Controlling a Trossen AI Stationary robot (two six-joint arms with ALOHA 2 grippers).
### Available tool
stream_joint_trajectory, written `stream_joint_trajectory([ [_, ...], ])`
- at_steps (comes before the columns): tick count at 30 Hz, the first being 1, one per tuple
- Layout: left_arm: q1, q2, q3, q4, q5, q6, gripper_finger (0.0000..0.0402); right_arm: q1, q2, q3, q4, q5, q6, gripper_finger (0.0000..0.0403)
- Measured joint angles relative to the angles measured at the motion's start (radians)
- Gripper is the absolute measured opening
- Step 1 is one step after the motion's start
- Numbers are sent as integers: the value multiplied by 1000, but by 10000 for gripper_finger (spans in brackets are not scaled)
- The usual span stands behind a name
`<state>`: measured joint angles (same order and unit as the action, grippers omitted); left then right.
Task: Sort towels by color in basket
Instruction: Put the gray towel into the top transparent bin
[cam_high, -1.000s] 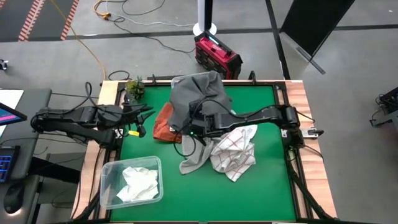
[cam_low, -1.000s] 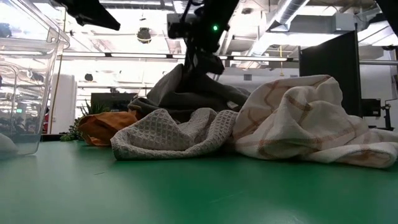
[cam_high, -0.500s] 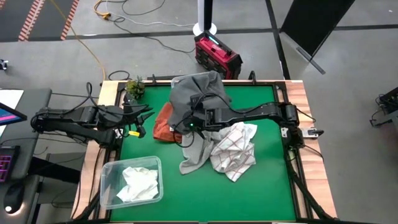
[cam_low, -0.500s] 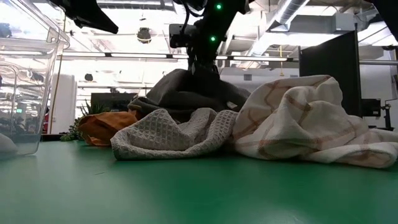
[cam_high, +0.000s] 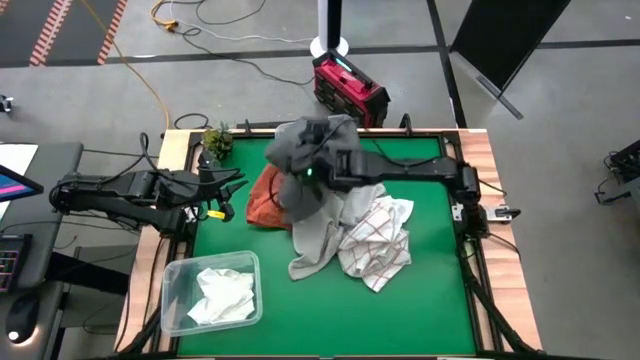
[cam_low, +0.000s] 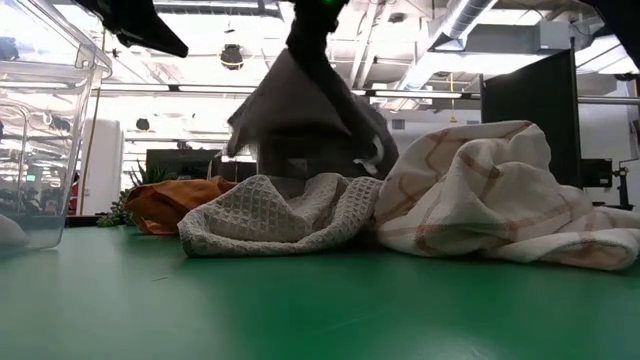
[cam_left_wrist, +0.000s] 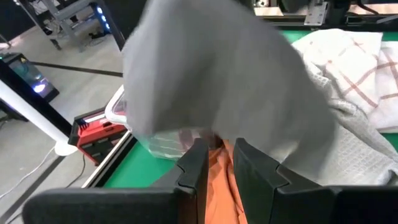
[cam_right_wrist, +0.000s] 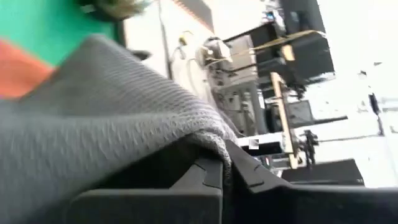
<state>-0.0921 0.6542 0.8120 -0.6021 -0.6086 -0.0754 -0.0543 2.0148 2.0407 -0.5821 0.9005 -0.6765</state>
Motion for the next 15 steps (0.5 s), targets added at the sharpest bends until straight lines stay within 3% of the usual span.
stream_joint_trajectory([
  [7,0,0,0,-29,0,-16,66,-79,0,148,117,-27,-45,39],
  [15,0,0,0,-37,0,-22,66,-207,-2,204,25,-392,267,27],
])
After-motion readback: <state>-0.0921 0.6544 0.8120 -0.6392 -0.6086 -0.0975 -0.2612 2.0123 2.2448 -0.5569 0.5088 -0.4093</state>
